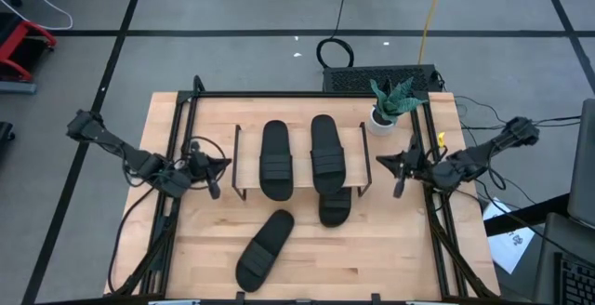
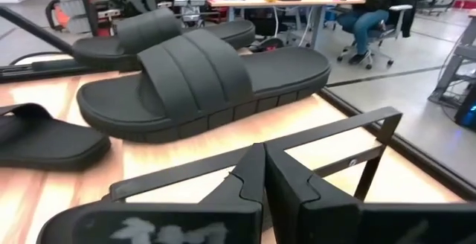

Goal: Pick and place slides into the shelf
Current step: Put the black slide under the shelf

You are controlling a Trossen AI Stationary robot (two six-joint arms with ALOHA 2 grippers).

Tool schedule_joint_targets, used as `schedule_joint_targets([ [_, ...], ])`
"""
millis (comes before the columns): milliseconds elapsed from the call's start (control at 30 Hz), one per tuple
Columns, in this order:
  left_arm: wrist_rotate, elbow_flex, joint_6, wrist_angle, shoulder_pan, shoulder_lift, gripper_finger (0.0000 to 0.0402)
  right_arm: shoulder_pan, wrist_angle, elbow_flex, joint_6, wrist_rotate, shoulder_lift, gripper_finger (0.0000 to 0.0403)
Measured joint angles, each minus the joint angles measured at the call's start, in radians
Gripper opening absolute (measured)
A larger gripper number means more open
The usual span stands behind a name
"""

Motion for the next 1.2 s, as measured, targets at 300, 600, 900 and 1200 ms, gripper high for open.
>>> schedule_joint_targets([
  [300,-0.034,0.0,0.007,0.028,0.0,0.055,0.0,0.017,0.013,0.0,-0.038,0.002,0.0,0.0],
  [600,-0.145,0.0,0.049,0.028,0.0,0.055,0.0,0.02,0.22,0.0,-0.253,-0.1,0.051,0.0],
  [900,-0.15,0.0,0.079,0.02,0.0,0.055,0.0,0.154,0.535,0.092,-0.48,-0.25,0.32,0.0],
  [1200,-0.086,0.0,0.165,0.052,-0.076,0.062,0.0,0.286,0.42,0.434,-0.585,-0.072,0.76,0.0],
])
